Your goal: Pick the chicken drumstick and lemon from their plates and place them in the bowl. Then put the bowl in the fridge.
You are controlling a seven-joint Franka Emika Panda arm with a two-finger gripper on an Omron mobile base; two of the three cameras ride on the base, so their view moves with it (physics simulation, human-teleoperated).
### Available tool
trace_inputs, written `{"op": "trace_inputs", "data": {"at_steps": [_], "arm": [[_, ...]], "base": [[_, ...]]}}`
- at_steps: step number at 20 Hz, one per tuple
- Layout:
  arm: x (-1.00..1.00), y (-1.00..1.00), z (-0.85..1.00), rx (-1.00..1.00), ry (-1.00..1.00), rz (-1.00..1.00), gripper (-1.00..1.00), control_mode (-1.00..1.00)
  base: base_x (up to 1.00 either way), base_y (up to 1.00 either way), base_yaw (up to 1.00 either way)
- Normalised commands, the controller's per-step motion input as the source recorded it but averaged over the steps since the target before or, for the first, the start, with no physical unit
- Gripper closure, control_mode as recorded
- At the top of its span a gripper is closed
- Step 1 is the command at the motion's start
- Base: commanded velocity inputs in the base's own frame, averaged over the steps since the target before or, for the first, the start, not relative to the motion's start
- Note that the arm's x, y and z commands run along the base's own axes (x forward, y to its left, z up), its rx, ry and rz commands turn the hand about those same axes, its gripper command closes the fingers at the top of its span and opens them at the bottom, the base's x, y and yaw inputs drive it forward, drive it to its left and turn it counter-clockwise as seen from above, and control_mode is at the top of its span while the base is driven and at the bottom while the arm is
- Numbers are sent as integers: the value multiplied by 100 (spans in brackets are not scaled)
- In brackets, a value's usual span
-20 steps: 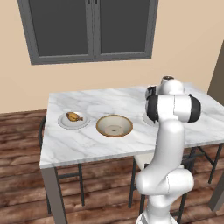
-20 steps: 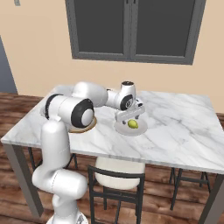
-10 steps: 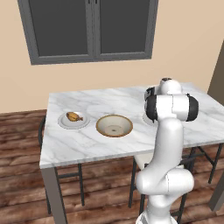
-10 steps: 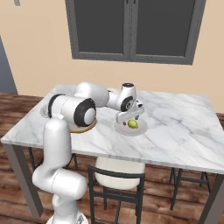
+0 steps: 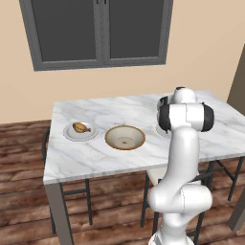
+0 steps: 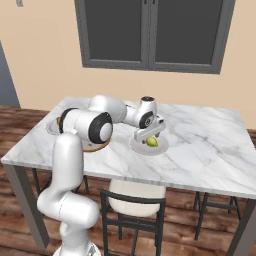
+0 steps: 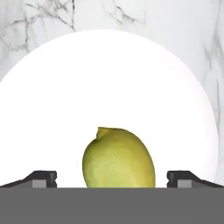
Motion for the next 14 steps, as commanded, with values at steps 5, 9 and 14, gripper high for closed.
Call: {"op": "trace_inputs", "data": {"at_steps": [5, 9, 14], "arm": [[14, -12, -12, 0, 0, 1, -100, -100], [0, -12, -11, 0, 0, 0, -100, -100], [-3, -2, -7, 2, 0, 0, -100, -100]], "base": [[0, 0, 0], [0, 0, 0], [0, 0, 0]]}}
